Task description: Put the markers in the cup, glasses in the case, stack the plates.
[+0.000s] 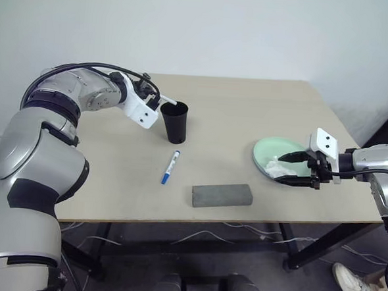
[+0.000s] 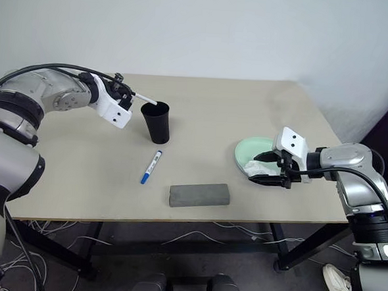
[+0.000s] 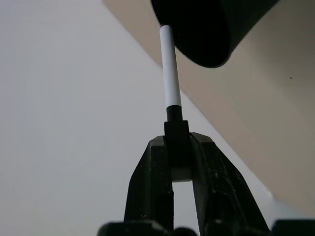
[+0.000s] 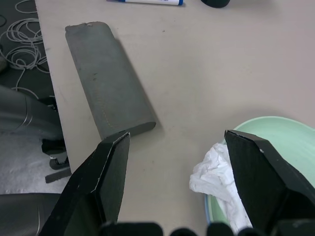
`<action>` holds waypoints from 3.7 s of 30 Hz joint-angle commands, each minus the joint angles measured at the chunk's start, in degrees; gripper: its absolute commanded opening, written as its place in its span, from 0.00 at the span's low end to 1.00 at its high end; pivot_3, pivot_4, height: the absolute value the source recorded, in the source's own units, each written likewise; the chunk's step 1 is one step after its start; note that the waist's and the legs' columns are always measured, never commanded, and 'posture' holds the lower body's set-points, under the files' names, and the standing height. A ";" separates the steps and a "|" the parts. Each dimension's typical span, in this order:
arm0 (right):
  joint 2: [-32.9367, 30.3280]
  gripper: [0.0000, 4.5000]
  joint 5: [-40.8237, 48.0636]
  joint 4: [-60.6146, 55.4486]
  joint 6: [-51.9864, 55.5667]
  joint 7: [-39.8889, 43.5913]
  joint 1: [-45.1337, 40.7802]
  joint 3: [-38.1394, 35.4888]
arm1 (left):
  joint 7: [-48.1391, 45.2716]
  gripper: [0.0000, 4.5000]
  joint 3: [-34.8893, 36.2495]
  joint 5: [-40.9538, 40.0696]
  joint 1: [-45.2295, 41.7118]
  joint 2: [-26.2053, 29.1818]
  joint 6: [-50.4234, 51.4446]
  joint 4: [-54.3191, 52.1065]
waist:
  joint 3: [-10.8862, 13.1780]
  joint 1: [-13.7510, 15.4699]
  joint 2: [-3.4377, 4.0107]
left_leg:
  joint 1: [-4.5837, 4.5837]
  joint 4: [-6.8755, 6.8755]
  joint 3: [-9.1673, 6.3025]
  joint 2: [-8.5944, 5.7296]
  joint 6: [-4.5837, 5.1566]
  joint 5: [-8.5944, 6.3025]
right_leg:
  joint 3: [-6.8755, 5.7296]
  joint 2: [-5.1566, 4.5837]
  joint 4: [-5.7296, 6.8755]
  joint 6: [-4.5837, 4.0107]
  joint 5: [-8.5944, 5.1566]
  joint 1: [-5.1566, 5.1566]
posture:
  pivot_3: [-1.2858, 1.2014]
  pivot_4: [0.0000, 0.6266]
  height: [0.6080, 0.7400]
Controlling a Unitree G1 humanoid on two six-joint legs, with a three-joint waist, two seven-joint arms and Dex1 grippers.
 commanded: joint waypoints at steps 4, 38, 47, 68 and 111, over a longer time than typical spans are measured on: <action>-0.88 0.74 1.38 -2.11 0.23 -0.56 -0.48 -2.26 | 4.68 0.02 -3.28 3.89 -3.67 -1.67 0.93 0.45 | 0.00 0.06 -0.04 | -0.01 0.08 0.10 0.00 0.07 -0.04 | 0.10 0.00 0.00 0.09 0.05 0.00 | 0.52 0.00 1.00; -1.86 0.74 2.42 -4.69 2.16 -0.91 1.02 -2.54 | -12.07 0.70 16.05 -17.93 -9.25 -3.74 8.31 1.61 | 0.01 -0.05 -0.20 | 0.05 0.28 0.57 -0.01 0.33 -0.17 | 0.62 0.03 -0.02 0.35 0.20 -0.04 | 0.52 0.00 1.00; -2.27 0.74 2.62 -4.60 2.57 0.28 0.61 -2.25 | -48.57 0.70 48.43 -56.85 1.70 -7.16 48.64 -17.33 | -0.03 -0.37 -0.13 | 0.07 0.35 0.59 0.00 0.35 -0.16 | 0.64 0.04 0.05 0.34 0.20 -0.03 | 0.52 0.00 1.00; -0.45 0.74 7.39 0.76 0.89 5.73 -6.00 -3.70 | -20.59 0.70 56.20 -66.03 30.61 -20.10 126.40 -61.19 | -0.04 -1.46 -0.20 | 0.59 0.72 0.45 0.00 0.43 -0.11 | 0.65 0.04 0.06 0.55 0.40 0.67 | 0.52 0.00 1.00; 0.66 0.74 7.67 -1.00 2.54 1.22 -7.16 -3.20 | -49.27 0.02 27.05 -74.62 32.24 -15.15 101.96 -64.58 | -0.04 -1.51 -0.17 | 0.11 0.48 0.52 -0.05 0.42 -0.11 | 0.72 0.00 -0.13 0.50 0.40 0.16 | 0.52 0.00 1.00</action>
